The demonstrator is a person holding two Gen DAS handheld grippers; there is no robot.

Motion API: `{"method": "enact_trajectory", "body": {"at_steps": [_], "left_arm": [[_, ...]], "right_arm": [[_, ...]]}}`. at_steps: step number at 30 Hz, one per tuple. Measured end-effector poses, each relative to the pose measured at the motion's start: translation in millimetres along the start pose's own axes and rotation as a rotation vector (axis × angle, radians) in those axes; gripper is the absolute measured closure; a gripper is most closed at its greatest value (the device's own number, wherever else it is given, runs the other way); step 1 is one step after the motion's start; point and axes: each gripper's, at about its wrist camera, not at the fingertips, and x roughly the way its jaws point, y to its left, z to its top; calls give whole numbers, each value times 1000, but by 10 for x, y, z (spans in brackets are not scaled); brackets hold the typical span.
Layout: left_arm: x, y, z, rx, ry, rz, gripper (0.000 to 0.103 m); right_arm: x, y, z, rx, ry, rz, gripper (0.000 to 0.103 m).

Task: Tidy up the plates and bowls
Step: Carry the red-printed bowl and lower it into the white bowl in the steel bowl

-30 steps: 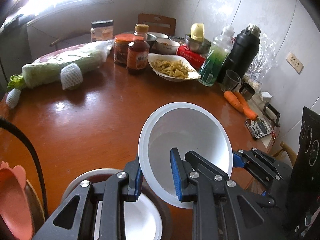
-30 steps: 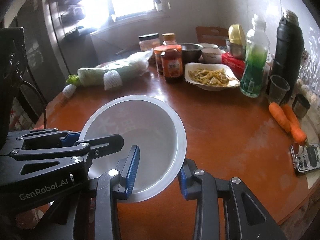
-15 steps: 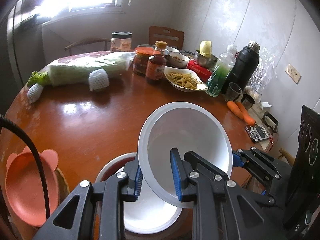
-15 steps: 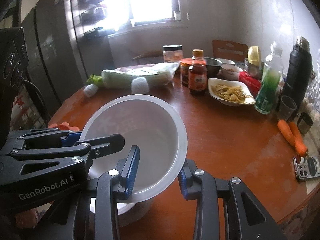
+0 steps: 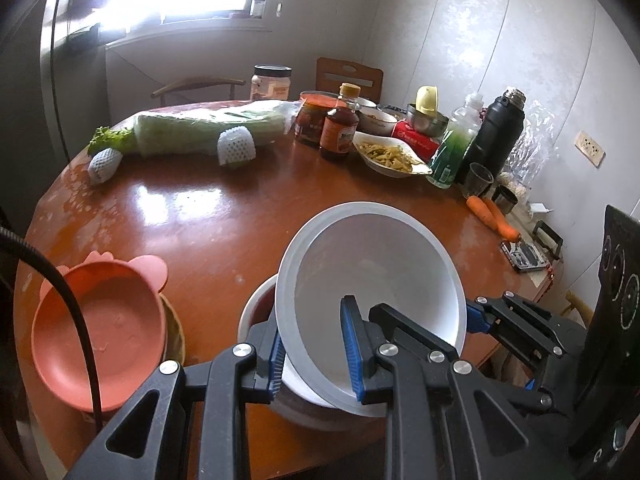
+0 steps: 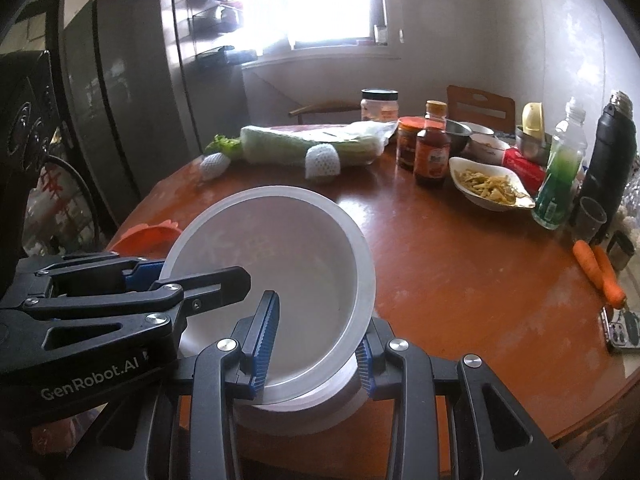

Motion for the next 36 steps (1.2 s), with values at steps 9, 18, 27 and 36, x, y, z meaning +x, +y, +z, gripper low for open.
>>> {"method": "enact_trajectory", "body": {"at_steps": [9, 18, 27, 36], "left_arm": [[33, 39, -110, 7, 20, 5, 77], [169, 26, -126, 8, 47, -3, 77], [314, 4, -158, 13, 72, -5, 77], [400, 1, -142, 21, 71, 10, 77]], "right_arm": [[29, 86, -128, -4, 14, 0, 67], [112, 13, -172, 1, 38, -11, 67], [197, -59, -247, 16, 58, -14, 67], [275, -83, -262, 7, 62, -29, 67]]}}
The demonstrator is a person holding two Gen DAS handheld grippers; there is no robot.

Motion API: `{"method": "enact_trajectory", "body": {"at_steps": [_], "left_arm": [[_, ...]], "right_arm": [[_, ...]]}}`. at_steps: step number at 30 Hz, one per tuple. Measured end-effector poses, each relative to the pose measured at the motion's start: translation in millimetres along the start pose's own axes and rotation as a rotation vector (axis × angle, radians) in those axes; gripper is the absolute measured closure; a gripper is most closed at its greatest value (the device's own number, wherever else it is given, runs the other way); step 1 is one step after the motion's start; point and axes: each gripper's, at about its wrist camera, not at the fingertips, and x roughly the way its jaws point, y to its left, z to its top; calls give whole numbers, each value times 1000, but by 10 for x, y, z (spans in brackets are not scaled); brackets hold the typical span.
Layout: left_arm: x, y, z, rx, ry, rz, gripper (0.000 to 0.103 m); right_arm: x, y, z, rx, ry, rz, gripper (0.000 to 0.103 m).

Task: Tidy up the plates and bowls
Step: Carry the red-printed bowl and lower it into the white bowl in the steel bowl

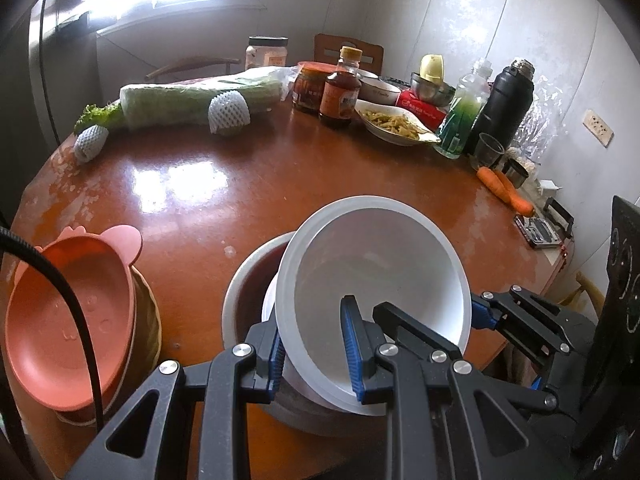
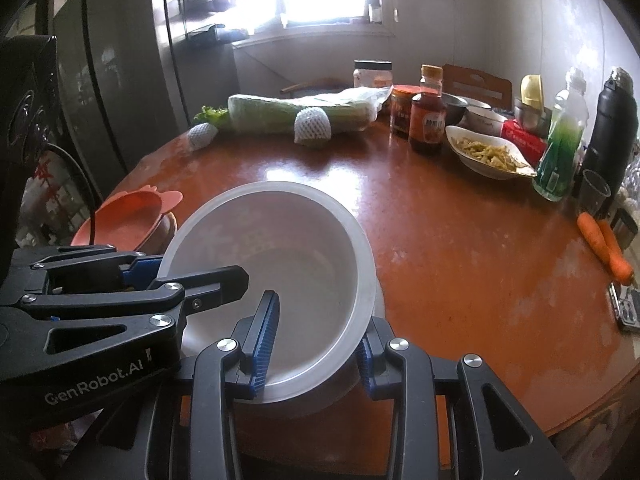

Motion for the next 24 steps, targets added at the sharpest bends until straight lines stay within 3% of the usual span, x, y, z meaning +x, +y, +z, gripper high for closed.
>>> {"method": "enact_trajectory", "body": {"at_steps": [24], "left_arm": [[-73, 173, -55, -12, -5, 14, 77]], "right_arm": [[96, 187, 50, -49, 23, -20, 65]]}}
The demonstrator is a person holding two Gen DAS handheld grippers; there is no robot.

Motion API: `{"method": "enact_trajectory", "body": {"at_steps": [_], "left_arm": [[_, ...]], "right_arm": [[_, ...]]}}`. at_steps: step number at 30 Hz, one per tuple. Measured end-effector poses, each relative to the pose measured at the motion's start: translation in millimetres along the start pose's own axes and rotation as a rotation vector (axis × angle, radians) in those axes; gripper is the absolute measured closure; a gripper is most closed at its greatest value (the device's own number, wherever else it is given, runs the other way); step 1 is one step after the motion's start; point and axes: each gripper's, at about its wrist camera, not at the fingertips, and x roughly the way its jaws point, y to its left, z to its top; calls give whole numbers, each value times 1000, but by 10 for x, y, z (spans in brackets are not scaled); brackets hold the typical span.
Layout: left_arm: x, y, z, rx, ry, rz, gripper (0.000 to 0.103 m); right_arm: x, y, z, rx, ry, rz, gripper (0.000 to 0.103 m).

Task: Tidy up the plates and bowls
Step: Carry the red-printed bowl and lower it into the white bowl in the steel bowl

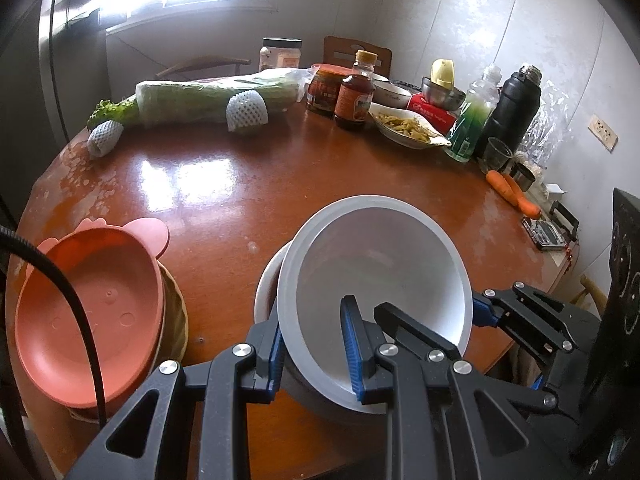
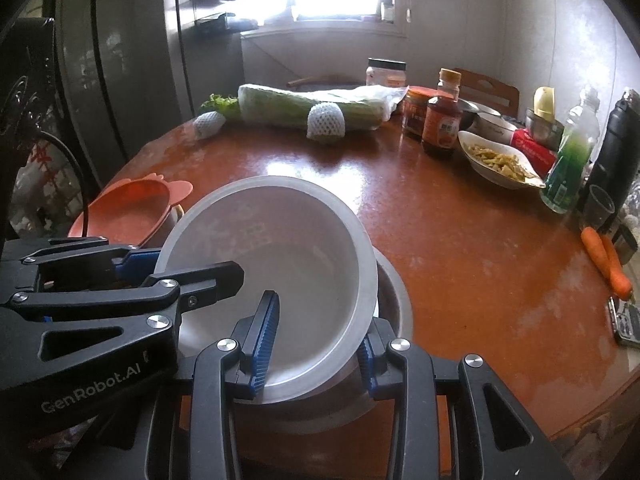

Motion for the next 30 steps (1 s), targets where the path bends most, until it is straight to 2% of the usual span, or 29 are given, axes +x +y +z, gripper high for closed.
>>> {"method": "enact_trajectory", "body": {"at_steps": [14, 17, 30], "left_arm": [[10, 9, -10, -3, 7, 8, 77], [11, 18, -18, -5, 6, 9, 77], [-36, 47, -31, -16, -6, -8, 77]], "right_arm": [[-32, 27, -25, -12, -1, -25, 64], [-40, 44, -23, -25, -3, -51, 62], [-56, 23, -8, -7, -6, -47, 53]]}}
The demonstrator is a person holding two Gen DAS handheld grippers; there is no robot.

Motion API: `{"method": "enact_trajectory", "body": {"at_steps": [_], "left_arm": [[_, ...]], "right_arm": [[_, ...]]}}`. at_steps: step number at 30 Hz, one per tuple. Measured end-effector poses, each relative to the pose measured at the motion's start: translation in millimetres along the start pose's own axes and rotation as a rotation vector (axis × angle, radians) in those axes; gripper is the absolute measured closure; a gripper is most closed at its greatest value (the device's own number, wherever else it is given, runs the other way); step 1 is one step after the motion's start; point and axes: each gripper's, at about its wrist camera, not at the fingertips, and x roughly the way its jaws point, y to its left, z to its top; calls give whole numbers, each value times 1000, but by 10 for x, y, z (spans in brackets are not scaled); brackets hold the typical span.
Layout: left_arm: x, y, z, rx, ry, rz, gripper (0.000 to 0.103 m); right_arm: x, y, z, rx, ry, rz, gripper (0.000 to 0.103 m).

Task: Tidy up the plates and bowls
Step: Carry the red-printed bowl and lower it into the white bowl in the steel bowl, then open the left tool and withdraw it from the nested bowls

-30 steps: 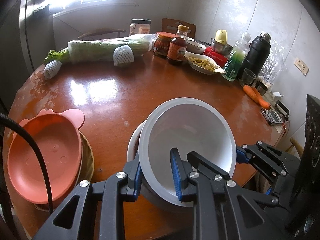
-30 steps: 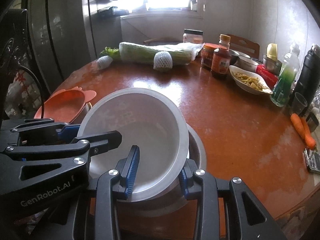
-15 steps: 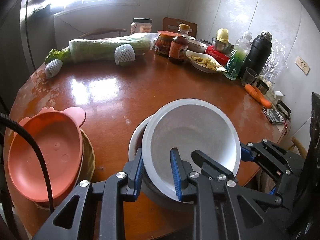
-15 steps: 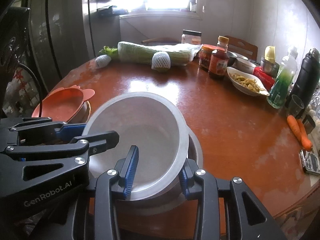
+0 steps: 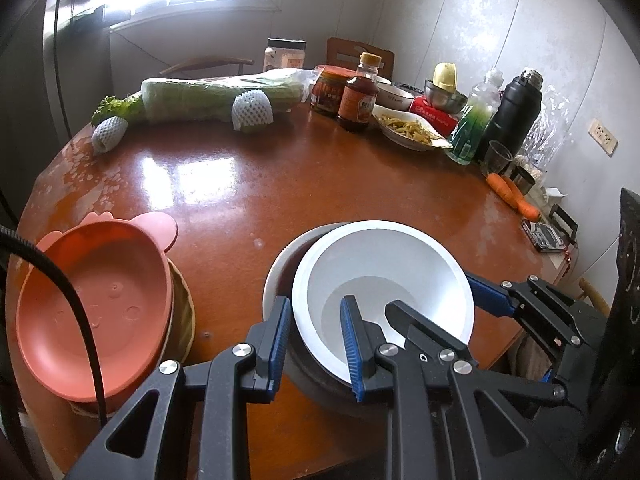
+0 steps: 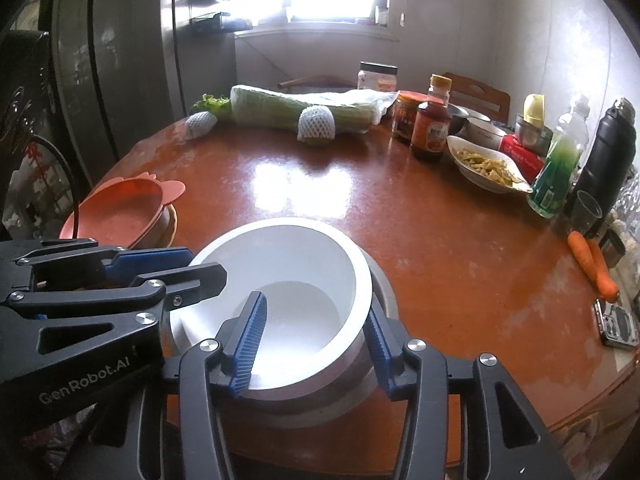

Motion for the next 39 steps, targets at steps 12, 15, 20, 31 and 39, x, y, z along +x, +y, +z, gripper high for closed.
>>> {"method": "enact_trajectory", "body": {"at_steps": [12, 15, 20, 31, 39], "left_arm": [[-133, 15, -18, 2, -31, -5, 75], [-170, 21, -18, -1, -39, -5, 73], [-235, 30, -19, -2, -54, 1, 72], [-378, 21, -9, -4, -86, 1, 65], [-419, 64, -18, -23, -91, 16, 61]], "right_arm": [[-94, 21, 12, -6, -27, -16, 47], [-134, 29, 19, -10, -39, -20, 46], [-193, 38, 27, -15, -58, -26, 43], [-353, 7, 60, -15, -101, -40, 32], [-437, -77, 48, -1, -124, -64, 30]]}}
